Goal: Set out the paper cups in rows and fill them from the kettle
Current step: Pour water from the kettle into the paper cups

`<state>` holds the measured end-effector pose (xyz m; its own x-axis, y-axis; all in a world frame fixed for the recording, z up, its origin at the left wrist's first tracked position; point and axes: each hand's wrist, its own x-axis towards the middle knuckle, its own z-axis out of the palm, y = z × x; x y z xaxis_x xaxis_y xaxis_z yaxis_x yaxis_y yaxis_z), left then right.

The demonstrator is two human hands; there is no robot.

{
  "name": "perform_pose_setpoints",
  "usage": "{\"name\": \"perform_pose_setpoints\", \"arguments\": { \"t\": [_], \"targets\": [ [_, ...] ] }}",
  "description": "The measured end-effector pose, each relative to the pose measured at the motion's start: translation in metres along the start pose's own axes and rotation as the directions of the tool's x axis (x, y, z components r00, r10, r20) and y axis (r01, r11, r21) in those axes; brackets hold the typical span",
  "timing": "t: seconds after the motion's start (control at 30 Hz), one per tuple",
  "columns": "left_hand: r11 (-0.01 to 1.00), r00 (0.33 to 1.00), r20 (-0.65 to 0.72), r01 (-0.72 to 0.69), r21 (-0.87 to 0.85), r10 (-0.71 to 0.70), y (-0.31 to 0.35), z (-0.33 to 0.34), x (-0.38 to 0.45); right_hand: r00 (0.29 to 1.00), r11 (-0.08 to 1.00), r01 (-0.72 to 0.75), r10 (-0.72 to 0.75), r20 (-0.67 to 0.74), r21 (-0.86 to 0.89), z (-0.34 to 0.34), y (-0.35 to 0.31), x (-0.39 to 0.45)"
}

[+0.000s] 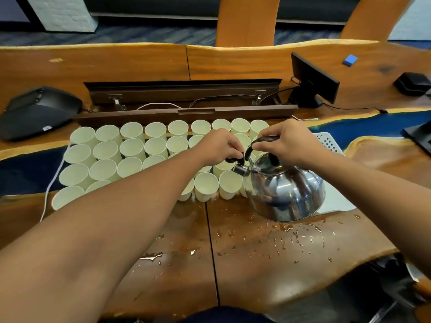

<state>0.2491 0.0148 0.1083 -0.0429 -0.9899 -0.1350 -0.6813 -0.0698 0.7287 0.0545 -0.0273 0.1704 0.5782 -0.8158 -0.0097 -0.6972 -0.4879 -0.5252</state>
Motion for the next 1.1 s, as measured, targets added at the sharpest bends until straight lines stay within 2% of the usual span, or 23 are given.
{"name": "perform_pose_setpoints", "arguments": {
  "t": [0.33,0.8,0.97,1.1],
  "targets": [
    [0.998,1.000,-0.019,0.016,-0.058,-0.017,0.000,0.013,-0.009,1.000,0.998,0.002,-0.001,0.003,-0.058,0.006,0.001,-0.007],
    [0.998,0.999,-0.034,0.015,-0.054,-0.017,0.007,0.011,-0.019,1.000,0.995,0.022,-0.024,-0.018,-0.096,0.000,-0.006,-0.014],
    [0.999,1.000,-0.027,-0.006,-0.052,0.005,0.008,0.008,-0.020,1.000,0.997,0.013,-0.013,-0.010,-0.079,-0.006,-0.007,-0.017],
    [0.998,0.999,-0.027,-0.033,-0.058,0.031,0.010,0.002,-0.020,0.999,1.000,0.000,0.000,-0.041,0.006,-0.008,-0.007,-0.023]
  ]
}}
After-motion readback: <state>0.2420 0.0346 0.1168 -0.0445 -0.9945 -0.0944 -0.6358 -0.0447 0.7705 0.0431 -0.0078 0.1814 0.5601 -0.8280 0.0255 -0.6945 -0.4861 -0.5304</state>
